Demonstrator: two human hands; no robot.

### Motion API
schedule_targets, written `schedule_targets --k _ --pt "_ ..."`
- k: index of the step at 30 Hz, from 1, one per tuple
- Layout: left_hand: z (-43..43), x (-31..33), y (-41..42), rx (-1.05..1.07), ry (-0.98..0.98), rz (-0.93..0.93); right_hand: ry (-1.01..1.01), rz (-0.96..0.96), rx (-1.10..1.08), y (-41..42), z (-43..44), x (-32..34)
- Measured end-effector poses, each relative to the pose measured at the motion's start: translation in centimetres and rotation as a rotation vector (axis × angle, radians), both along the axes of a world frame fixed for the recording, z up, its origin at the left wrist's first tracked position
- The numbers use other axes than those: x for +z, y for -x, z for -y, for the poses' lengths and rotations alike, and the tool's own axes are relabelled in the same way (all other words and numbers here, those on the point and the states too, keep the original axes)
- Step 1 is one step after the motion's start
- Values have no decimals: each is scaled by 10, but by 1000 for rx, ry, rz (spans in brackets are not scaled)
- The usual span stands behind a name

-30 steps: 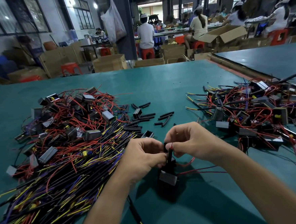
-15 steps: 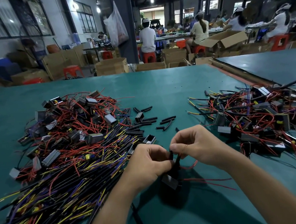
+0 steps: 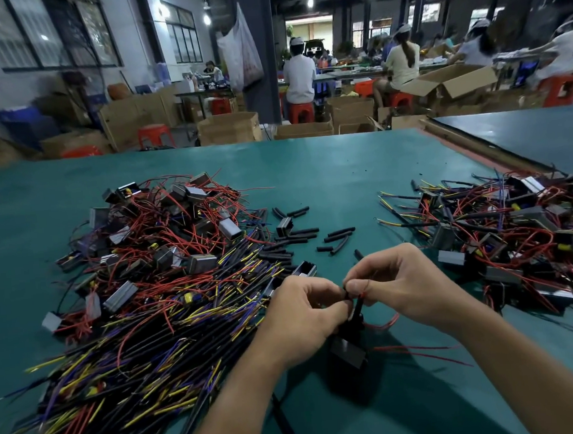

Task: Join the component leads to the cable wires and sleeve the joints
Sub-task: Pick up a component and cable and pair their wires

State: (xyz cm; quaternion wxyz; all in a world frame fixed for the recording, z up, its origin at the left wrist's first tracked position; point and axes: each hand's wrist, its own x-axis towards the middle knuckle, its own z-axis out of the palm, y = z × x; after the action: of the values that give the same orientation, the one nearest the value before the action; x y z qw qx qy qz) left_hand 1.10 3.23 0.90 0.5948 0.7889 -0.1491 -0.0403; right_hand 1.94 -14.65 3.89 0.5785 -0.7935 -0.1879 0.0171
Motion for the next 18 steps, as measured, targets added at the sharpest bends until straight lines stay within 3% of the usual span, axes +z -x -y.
schedule_targets --k 12,16,18 --pt "-4 9 5 -111 75 -115 -12 -16 -31 -4 1 -5" --pt "-1 7 5 -68 80 -126 -250 -105 -142 -2 2 3" --pt "0 6 4 -52 63 -124 -309 21 -288 1 1 12"
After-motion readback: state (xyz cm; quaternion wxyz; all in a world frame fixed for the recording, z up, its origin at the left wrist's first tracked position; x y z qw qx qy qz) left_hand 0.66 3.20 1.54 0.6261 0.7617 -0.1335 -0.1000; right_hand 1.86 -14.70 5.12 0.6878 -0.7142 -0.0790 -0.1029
